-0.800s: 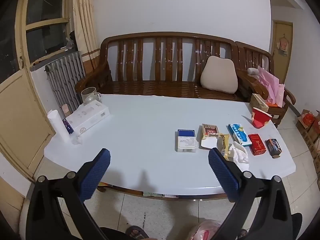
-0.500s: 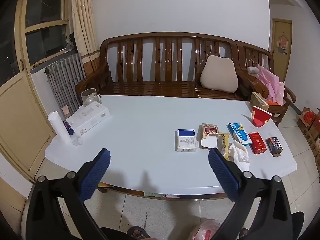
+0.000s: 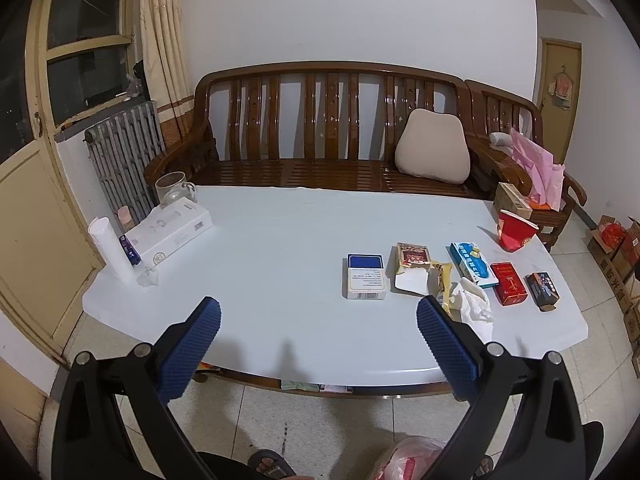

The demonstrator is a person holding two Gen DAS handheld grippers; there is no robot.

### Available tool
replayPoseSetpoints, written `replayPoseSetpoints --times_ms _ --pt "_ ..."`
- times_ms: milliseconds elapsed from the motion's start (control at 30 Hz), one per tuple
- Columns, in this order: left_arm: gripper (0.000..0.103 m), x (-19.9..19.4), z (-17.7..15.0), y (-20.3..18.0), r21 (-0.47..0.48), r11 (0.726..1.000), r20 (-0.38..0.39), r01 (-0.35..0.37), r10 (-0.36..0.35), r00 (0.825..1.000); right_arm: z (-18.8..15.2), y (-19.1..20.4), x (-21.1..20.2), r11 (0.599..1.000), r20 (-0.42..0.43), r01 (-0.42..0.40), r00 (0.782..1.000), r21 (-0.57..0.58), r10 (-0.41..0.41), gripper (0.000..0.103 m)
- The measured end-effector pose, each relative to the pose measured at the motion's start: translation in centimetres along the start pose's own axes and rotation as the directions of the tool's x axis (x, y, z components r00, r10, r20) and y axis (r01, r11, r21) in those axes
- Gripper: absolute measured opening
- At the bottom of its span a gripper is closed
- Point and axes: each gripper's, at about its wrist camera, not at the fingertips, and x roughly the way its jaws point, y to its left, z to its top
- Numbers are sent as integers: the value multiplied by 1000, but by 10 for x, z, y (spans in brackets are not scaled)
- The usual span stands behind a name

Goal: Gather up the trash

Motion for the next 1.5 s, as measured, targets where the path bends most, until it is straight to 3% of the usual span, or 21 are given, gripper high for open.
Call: replayPoseSetpoints --times_ms 1500 --pt "96 -1 -8 -15 19 999 4 43 -43 999 -10 11 7 1000 -34 -4 999 -28 3 97"
